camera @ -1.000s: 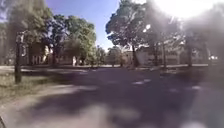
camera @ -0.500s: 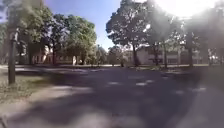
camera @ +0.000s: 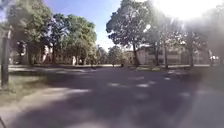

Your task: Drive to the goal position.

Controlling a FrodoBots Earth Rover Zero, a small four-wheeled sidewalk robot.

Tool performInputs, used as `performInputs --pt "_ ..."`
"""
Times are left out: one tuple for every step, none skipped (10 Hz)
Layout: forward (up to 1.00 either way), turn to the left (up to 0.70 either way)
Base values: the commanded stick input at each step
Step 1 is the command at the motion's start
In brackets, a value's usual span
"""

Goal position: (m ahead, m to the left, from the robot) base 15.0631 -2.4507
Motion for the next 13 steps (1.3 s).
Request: performInputs --pt "0.45 0.0" --pt "0.45 0.0" --pt "0.45 0.0" --pt "0.45 0.0" --pt "0.45 0.0" --pt "0.45 0.0" --pt "0.45 0.0" --pt "0.45 0.0" --pt "0.45 0.0" --pt "0.45 0.0" --pt "0.45 0.0" --pt "0.45 0.0" --pt "0.45 0.0"
